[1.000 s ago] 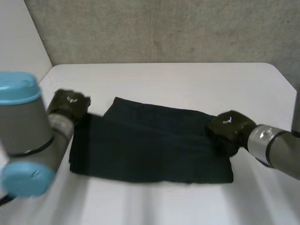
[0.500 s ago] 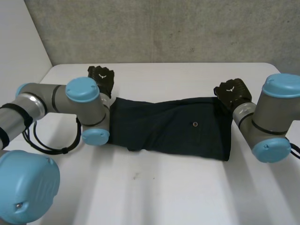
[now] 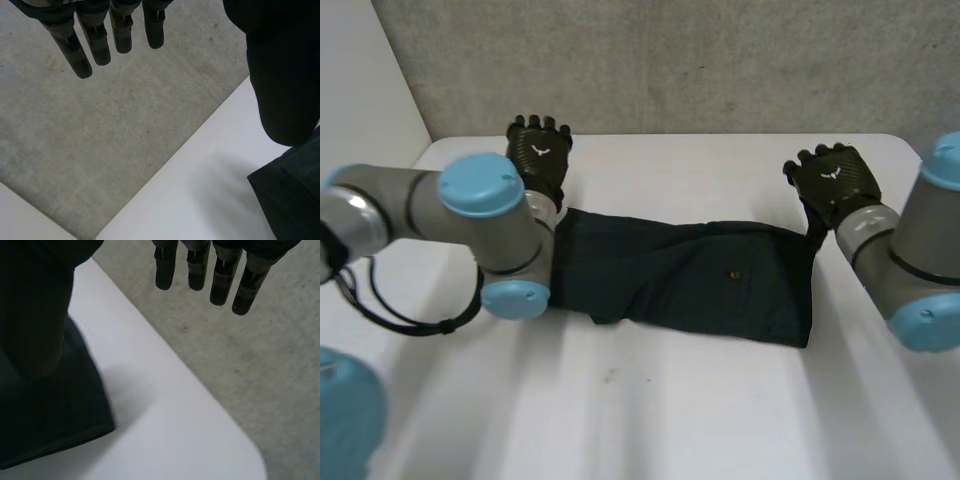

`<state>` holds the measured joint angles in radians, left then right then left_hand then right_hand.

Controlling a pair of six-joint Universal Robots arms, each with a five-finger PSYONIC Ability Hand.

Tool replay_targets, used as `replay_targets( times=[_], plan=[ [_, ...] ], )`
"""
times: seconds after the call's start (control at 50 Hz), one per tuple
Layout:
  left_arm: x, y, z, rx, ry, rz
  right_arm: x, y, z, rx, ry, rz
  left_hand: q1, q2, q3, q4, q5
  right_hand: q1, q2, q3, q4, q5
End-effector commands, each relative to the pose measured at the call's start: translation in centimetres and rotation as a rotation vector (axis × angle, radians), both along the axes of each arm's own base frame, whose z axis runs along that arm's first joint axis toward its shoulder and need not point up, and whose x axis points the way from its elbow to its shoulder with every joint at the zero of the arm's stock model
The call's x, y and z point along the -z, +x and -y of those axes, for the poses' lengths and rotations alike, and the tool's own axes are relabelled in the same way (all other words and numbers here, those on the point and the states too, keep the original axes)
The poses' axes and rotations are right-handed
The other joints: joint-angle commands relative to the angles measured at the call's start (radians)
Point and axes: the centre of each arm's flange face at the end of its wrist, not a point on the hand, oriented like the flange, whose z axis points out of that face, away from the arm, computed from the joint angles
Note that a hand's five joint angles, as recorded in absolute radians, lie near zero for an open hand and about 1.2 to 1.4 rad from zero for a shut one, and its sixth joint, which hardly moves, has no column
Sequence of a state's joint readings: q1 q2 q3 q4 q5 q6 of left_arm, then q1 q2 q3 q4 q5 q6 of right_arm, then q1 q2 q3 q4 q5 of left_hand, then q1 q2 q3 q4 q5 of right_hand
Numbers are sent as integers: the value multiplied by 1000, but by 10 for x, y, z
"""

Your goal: Fold the shorts.

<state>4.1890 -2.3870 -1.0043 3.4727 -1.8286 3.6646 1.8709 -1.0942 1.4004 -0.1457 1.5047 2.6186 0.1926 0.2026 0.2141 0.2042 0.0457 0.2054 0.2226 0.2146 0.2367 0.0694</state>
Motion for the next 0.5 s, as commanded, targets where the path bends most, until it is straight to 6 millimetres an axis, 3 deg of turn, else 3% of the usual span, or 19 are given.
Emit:
replay_targets(
  times=[0.02,0.1,0.24,0.36,0.5],
  plan=[
    [-20,36,-39,-22,73,-15,9,-12,-63,-48,351,165,-18,-28,-40,-30,-46,38,21,29,6,-1],
    [-25,53,-61,4,137,-95,26,-18,-82,-65,459,213,-14,-24,-36,-26,-42,82,65,73,51,44],
    [-15,67,-90,124,293,-294,48,-22,-87,-61,438,240,-11,-21,-33,-23,-39,205,188,196,174,167],
    [3,80,-98,91,380,-371,69,-21,-82,-56,435,233,-14,-24,-36,-26,-42,378,361,369,347,340],
    [6,85,-95,74,386,-372,80,-21,-70,-43,386,228,-14,-24,-36,-26,-42,516,499,507,485,478]
  ],
)
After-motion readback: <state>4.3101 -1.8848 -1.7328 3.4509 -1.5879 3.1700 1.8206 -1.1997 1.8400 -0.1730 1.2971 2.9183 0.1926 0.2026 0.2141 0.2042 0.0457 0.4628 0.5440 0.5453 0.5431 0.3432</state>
